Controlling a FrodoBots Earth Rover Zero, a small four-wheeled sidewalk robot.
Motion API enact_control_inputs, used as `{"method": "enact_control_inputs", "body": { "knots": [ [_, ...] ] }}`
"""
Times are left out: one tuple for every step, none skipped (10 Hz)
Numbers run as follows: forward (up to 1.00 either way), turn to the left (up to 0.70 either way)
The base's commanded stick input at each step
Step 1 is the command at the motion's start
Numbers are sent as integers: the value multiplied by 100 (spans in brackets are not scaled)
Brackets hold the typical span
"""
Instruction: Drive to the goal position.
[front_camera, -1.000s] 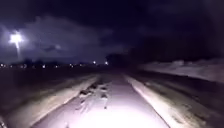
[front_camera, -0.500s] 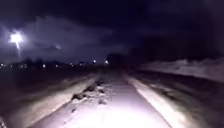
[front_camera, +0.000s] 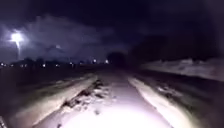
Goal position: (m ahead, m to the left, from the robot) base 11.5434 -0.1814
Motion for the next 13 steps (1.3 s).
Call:
{"method": "enact_control_inputs", "body": {
  "knots": [
    [85,0],
    [85,0],
    [85,0],
    [85,0],
    [85,0],
    [85,0],
    [85,0],
    [85,0],
    [85,0],
    [85,0],
    [85,0],
    [85,0],
    [85,0]
  ]
}}
